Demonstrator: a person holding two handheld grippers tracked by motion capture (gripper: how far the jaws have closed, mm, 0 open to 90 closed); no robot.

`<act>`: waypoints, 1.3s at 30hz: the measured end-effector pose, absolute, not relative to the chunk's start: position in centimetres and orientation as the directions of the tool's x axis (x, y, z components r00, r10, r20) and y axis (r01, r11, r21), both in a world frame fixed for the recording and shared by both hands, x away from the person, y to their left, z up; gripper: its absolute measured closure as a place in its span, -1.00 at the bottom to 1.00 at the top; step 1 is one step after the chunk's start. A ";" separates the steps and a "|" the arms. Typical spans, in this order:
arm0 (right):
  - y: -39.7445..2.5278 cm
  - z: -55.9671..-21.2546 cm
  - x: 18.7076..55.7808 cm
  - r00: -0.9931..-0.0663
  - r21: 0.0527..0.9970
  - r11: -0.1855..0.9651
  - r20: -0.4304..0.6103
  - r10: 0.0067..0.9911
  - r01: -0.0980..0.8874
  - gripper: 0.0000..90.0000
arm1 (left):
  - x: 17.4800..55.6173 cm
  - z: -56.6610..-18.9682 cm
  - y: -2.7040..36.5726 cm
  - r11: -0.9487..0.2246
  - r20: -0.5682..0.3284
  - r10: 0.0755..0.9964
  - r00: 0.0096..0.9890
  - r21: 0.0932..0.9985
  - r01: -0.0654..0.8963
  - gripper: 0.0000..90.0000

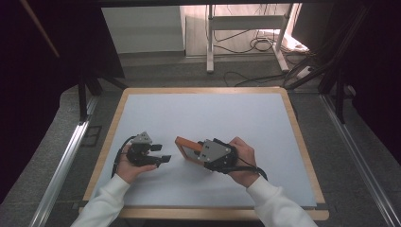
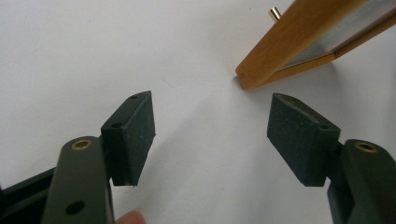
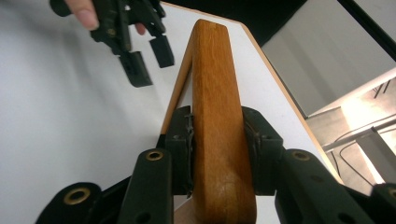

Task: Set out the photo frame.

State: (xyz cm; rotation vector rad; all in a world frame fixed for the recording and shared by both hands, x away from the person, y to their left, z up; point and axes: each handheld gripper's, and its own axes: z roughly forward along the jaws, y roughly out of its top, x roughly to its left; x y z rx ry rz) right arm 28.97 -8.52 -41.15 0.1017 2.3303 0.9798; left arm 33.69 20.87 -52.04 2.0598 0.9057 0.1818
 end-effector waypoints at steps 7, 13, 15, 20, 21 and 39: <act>-9.0 -41.1 31.0 -0.800 0.676 0.729 -0.494 0.341 -0.106 0.33 | 33.6 -52.0 20.8 -0.378 -0.184 0.658 0.730 0.758 0.531 -0.29; -9.4 -41.3 33.2 -0.796 0.691 0.721 -0.461 0.393 -0.044 0.19 | 33.6 -52.1 20.6 -0.371 -0.191 0.660 0.727 0.758 0.536 -0.29; -9.5 -41.4 33.8 -0.795 0.692 0.721 -0.453 0.403 -0.028 0.13 | 33.6 -52.1 20.6 -0.374 -0.190 0.659 0.727 0.757 0.536 -0.29; -9.8 -41.7 35.3 -0.792 0.696 0.718 -0.430 0.432 0.014 0.03 | 33.6 -52.1 20.6 -0.380 -0.183 0.659 0.729 0.756 0.534 -0.30; -9.9 -41.7 35.6 -0.795 0.701 0.713 -0.419 0.438 0.024 0.02 | 33.6 -52.1 20.6 -0.380 -0.183 0.659 0.729 0.756 0.533 -0.30; -10.9 -42.2 37.2 -0.748 0.768 0.627 -0.339 0.570 0.130 -0.39 | 33.6 -52.2 20.6 -0.386 -0.178 0.657 0.732 0.755 0.530 -0.30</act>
